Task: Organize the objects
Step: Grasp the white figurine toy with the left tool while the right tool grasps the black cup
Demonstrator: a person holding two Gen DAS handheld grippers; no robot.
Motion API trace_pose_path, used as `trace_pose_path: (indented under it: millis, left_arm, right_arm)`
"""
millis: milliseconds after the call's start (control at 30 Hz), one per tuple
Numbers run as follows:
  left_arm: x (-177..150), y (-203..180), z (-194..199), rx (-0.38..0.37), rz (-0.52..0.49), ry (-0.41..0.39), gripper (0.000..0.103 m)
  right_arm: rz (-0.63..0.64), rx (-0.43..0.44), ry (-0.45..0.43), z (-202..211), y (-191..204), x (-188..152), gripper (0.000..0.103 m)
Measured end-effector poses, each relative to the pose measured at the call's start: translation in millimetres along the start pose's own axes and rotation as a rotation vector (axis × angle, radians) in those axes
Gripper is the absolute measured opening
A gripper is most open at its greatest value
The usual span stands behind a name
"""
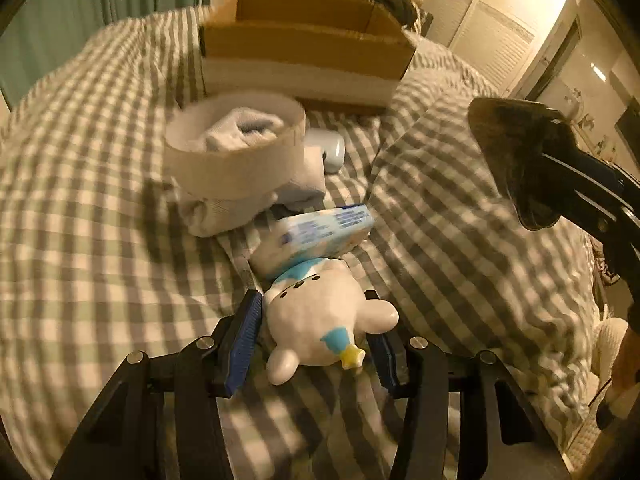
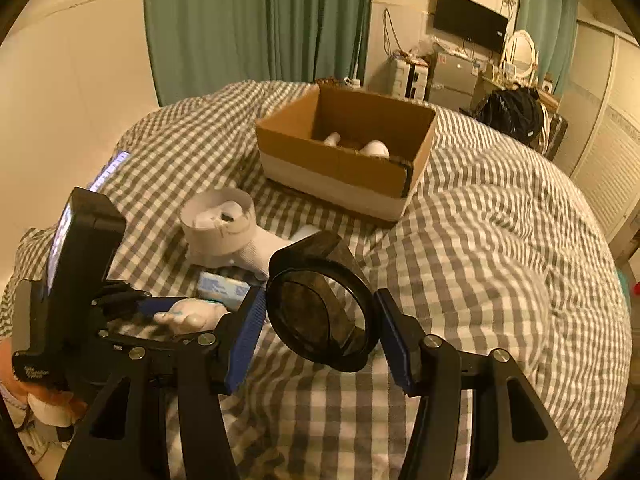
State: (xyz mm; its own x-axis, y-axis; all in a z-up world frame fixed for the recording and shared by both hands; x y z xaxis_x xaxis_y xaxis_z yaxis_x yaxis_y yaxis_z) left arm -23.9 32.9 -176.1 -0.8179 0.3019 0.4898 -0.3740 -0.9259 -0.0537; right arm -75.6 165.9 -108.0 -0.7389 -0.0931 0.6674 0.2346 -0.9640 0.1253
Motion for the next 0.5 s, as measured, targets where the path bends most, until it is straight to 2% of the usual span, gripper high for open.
trace_pose_path:
  millis: [67,100,133,333,500]
  left_arm:
    - [4,3,15,0.010,-0.001,-0.024,0.052]
    - [5,6,22,0.010,0.002,-0.038,0.052]
    - [7,6,32,0.011,0.000,-0.061,0.052]
    - [19,11,76,0.036,-0.023,-0.153,0.052]
    - [19,27,75,0.103,-0.010,-0.163,0.052]
  right_arm:
    - [0.012,0.000,-0.022,10,6,4,0.055]
    - [0.017,-0.001,-0.030,14,8,6,0.049]
    - [0.024,-0.002,-0.040,18,10,8,0.017]
    - [0.059,0.007,-0.053,31,23,15,0.015]
    - [0.069,-0.001,-0.009,18,23,7,0.015]
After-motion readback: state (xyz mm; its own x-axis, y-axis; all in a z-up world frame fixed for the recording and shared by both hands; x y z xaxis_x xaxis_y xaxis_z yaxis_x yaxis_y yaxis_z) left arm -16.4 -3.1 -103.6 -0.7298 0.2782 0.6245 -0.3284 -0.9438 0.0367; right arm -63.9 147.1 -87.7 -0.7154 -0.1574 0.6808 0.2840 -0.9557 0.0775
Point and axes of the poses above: each gripper's, at about its wrist camera, not at the fingertips, and z roughly against the way its jaws point, y to its left, x to its top, the point moved 6 cm from there along -z, roughly the way its jaws point, and after that the axes turned 15 degrees about -z, right-handed, at the moved point
